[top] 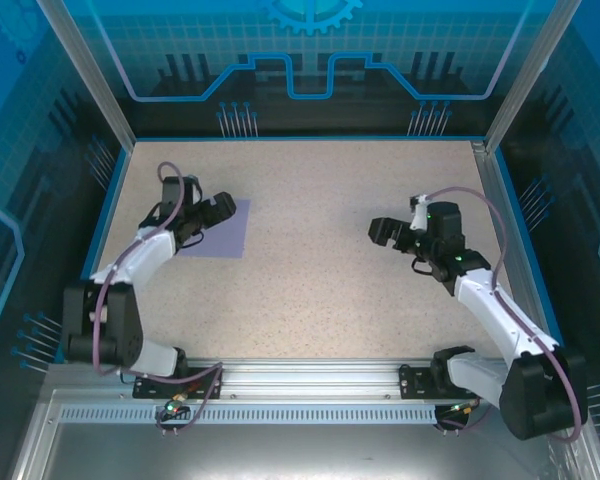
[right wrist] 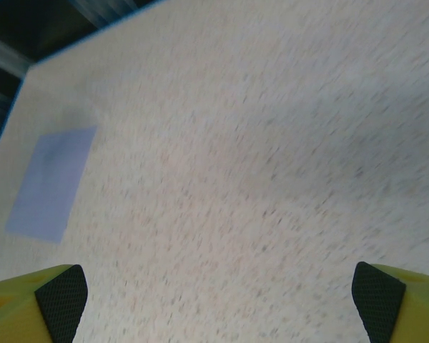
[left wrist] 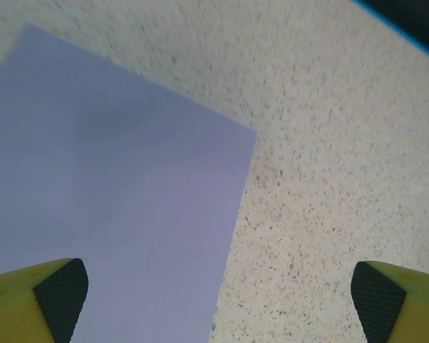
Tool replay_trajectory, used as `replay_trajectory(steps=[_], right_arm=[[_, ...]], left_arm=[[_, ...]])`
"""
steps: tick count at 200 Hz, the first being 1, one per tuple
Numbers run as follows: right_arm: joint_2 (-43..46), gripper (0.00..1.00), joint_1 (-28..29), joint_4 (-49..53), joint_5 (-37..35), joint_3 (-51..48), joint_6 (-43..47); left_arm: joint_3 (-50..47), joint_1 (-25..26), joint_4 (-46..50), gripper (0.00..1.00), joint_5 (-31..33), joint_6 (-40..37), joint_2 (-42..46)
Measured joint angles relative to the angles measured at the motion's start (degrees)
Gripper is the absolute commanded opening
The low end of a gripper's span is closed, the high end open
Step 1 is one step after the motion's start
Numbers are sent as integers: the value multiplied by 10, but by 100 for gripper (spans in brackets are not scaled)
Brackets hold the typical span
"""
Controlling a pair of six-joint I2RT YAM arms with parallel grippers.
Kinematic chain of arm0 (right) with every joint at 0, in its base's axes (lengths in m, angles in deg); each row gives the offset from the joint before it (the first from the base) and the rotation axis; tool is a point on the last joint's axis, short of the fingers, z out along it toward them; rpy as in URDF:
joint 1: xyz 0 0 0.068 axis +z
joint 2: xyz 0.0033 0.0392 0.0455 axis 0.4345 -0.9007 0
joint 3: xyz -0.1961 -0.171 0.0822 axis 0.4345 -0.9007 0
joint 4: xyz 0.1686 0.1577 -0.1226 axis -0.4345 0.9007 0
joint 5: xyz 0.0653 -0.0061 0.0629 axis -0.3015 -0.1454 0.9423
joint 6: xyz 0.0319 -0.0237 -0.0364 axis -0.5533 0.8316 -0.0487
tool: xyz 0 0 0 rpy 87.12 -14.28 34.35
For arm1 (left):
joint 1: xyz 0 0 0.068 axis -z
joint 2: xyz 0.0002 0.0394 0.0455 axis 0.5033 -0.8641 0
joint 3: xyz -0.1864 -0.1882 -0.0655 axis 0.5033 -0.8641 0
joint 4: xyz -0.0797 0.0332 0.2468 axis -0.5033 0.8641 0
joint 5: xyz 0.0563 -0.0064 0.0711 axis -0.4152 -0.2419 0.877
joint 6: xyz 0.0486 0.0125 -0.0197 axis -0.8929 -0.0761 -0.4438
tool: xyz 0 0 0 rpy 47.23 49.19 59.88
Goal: Fold a paper plane with a square sheet of paper (pick it up from the middle)
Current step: Move the square sheet of paper to the center of the table.
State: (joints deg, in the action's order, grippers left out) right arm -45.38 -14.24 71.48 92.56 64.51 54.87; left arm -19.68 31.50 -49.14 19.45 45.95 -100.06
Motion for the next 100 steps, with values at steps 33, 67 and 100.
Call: replay_trajectory(steps=[33,67,100], right_arm=[[-47,99,35,20,2,20,-9],[-102,99,48,21,8,50,-30],[-161,99,70,30,12,101,-36]], left_arm=[[102,0,49,99,-48,6,-128],[114,0,73,99,-72,33,-182],[108,6,82,99,-82,60,-202]])
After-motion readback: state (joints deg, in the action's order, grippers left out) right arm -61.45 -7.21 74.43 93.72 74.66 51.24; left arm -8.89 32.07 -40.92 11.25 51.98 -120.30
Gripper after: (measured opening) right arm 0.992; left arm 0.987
